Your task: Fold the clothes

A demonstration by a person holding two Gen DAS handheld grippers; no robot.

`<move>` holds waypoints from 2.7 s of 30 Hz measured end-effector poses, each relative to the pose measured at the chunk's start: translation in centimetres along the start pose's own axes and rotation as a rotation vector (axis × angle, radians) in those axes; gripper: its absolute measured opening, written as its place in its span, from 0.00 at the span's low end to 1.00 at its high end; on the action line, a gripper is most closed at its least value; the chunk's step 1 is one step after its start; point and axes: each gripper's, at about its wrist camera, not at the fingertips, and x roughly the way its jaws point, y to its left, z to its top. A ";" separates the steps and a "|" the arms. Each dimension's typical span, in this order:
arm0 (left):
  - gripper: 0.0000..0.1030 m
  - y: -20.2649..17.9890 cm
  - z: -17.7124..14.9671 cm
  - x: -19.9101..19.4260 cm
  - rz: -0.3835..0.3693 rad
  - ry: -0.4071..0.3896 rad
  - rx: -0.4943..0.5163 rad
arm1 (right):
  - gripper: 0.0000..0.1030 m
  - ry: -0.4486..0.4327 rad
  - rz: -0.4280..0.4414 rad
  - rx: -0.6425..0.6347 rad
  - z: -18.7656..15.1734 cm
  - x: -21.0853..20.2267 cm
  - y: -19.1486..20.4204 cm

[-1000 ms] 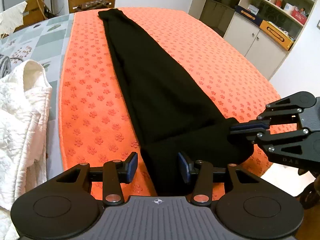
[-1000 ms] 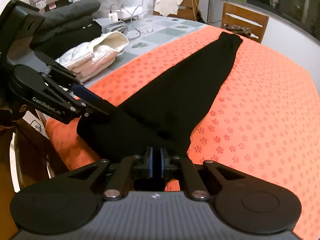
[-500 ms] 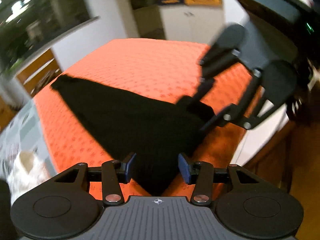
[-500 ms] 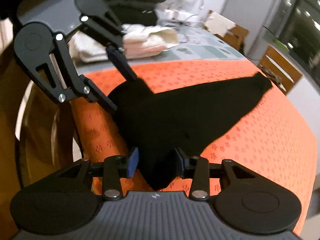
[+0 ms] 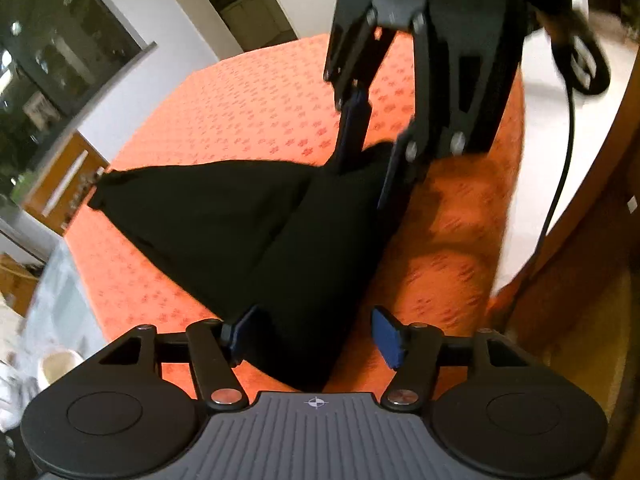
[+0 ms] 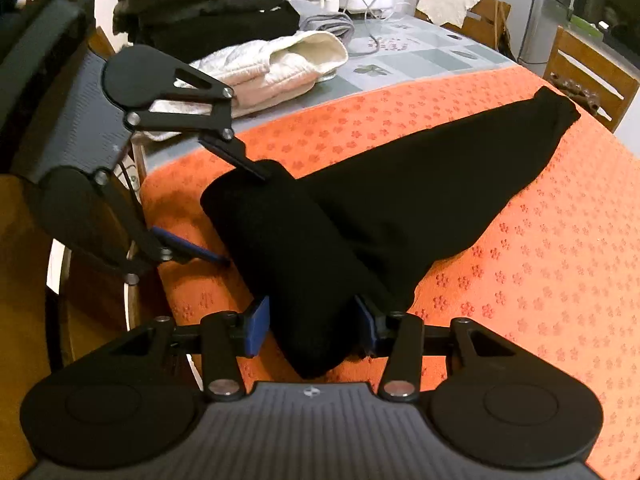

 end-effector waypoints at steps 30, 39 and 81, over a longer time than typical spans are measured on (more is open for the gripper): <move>0.40 4.3 -0.1 -2.9 -0.368 0.123 -0.398 | 0.29 0.030 0.075 -0.004 -2.0 -3.5 4.2; 0.48 7.6 -0.9 -1.4 -0.397 0.136 -0.634 | 0.32 0.022 0.157 0.267 -1.6 -2.8 -0.1; 0.63 3.2 -0.7 -2.5 -0.075 -0.015 -0.365 | 0.56 -0.054 -0.176 -0.311 0.2 0.2 4.8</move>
